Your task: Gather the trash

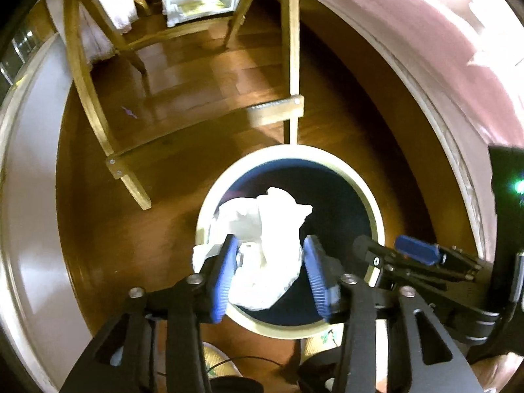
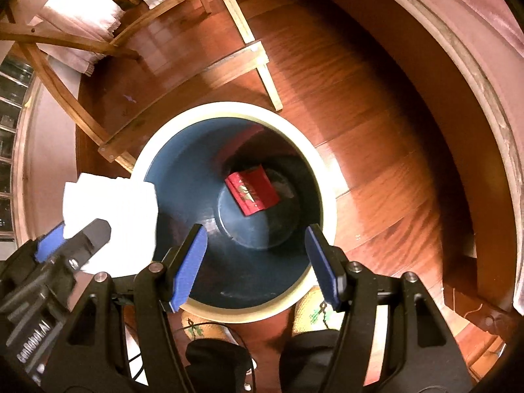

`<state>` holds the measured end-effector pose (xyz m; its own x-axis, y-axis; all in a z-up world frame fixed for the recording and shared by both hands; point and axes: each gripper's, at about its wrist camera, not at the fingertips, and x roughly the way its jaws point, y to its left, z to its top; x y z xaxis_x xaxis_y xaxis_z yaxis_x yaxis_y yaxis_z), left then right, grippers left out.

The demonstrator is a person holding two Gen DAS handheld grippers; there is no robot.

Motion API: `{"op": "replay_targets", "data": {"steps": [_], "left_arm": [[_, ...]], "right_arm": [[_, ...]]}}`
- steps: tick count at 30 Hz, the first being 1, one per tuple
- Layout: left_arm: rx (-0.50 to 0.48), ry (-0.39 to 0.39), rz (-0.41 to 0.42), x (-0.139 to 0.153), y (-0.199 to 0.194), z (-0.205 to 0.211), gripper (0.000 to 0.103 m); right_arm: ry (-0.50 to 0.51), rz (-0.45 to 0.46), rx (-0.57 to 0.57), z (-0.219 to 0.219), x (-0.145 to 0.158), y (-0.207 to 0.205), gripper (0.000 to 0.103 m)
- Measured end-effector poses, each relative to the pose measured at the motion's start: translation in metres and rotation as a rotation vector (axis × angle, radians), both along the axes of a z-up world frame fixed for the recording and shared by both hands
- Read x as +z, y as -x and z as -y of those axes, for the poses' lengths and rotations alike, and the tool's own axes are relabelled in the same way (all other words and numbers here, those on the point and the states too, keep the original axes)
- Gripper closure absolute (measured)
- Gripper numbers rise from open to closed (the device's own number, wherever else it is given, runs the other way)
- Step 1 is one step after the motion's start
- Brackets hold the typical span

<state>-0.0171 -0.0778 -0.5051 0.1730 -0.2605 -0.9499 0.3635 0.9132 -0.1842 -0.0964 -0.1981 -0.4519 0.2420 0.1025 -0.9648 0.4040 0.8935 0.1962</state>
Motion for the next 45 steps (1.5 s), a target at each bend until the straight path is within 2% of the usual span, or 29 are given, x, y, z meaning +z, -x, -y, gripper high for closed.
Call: {"op": "replay_targets", "data": {"steps": [2,5,9,13,19,24,28,34,39,45], "left_arm": [[-0.012,-0.011,0.003,-0.004,0.001,0.003,0.034],[-0.005,-0.019,0.01,-0.003,0.002,0.0,0.026],[0.03,-0.028,0.026,0.009,-0.002,-0.012,0.025],[0.081,-0.046,0.028,0.04,-0.005,-0.022,0.024],[0.134,-0.058,0.037,0.126,-0.003,-0.038,0.024],[0.177,-0.05,0.075,0.221,-0.001,-0.052,0.024],[0.209,-0.052,0.138,0.296,-0.001,-0.059,0.024],[0.277,-0.065,0.21,0.405,-0.002,-0.074,0.023],[0.306,-0.076,0.272,0.468,-0.002,-0.083,0.023],[0.353,-0.156,0.393,0.524,-0.007,-0.091,0.023]], "right_arm": [[0.004,0.003,0.001,0.002,0.0,0.001,0.043],[0.004,0.002,-0.005,0.003,0.001,0.003,0.043],[-0.001,0.005,-0.006,0.001,0.01,0.005,0.043],[-0.008,0.002,0.001,-0.003,0.035,0.008,0.043],[-0.023,0.02,0.027,-0.006,0.115,0.014,0.043],[-0.019,0.075,0.089,-0.011,0.207,0.014,0.043],[-0.014,0.151,0.155,-0.013,0.288,0.014,0.043],[-0.021,0.262,0.248,-0.014,0.391,0.01,0.043],[-0.026,0.35,0.325,-0.019,0.459,-0.001,0.043],[-0.038,0.42,0.371,-0.024,0.512,-0.018,0.042]]}}
